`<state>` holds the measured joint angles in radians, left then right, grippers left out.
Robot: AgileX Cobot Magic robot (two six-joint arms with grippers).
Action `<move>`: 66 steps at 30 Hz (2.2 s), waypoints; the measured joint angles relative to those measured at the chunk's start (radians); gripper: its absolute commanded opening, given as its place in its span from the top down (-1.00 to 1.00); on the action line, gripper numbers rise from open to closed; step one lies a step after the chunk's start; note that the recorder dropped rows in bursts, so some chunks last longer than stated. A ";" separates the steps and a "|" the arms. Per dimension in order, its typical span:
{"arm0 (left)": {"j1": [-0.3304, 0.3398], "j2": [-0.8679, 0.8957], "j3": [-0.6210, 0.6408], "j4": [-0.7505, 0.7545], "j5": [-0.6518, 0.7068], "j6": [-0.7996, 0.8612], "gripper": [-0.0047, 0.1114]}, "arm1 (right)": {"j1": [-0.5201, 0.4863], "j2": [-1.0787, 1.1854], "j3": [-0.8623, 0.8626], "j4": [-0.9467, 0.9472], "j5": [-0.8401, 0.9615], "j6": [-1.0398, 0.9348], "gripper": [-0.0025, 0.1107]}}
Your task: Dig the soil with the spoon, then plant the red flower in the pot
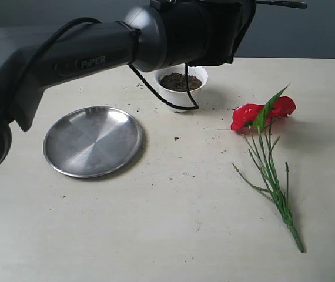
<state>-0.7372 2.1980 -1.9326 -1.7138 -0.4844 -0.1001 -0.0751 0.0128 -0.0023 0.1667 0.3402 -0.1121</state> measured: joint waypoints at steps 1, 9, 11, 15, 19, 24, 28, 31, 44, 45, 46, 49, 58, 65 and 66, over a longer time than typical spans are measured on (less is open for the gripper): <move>0.000 0.000 0.000 0.000 0.000 0.000 0.91 | 0.000 0.000 0.000 0.000 0.000 0.000 0.97; 0.000 0.000 0.000 -0.014 0.006 0.405 0.91 | 0.000 0.000 0.000 0.000 0.000 0.000 0.97; 0.000 0.000 0.000 -0.026 0.006 0.588 0.91 | 0.000 0.000 0.000 0.000 0.000 0.000 0.97; 0.000 0.000 0.000 -0.028 0.023 0.864 0.91 | 0.000 0.000 0.000 0.000 0.000 0.000 0.97; 0.000 0.000 0.000 -0.028 0.033 1.030 0.91 | 0.000 0.000 0.000 0.000 0.000 0.000 0.97; 0.000 -0.010 0.000 -0.034 0.033 1.230 0.91 | 0.000 0.000 0.000 0.000 0.000 0.000 0.97; 0.000 -0.025 0.000 -0.036 0.028 1.367 0.91 | 0.000 0.000 0.000 0.000 0.000 0.000 0.97; 0.000 -0.035 0.000 -0.038 0.026 1.482 0.91 | 0.000 0.000 0.000 0.000 0.000 0.000 0.97; 0.000 -0.095 0.073 -0.038 0.021 1.692 0.91 | 0.000 0.000 0.000 0.000 0.000 0.000 0.97; 0.000 -0.100 0.091 -0.038 0.019 1.698 0.91 | 0.000 0.000 0.000 0.000 0.000 0.000 0.97; 0.002 -0.105 0.108 -0.038 0.017 1.703 0.91 | 0.000 0.000 0.000 0.000 0.000 0.000 0.97; 0.014 -0.137 0.158 -0.038 0.017 1.728 0.91 | 0.000 0.000 0.000 0.000 0.000 0.000 0.97; 0.069 -0.276 0.318 -0.038 -0.101 1.798 0.91 | 0.000 0.000 0.000 0.000 0.000 0.000 0.97; 0.149 -0.365 0.451 -0.040 -0.078 1.812 0.91 | 0.000 0.000 0.000 0.000 0.000 0.000 0.97; 0.162 -0.378 0.467 -0.040 -0.068 1.812 0.91 | 0.000 0.000 0.000 0.000 0.000 0.000 0.97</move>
<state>-0.5747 1.8203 -1.4652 -1.7538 -0.5522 1.7124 -0.0751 0.0128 -0.0023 0.1667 0.3402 -0.1121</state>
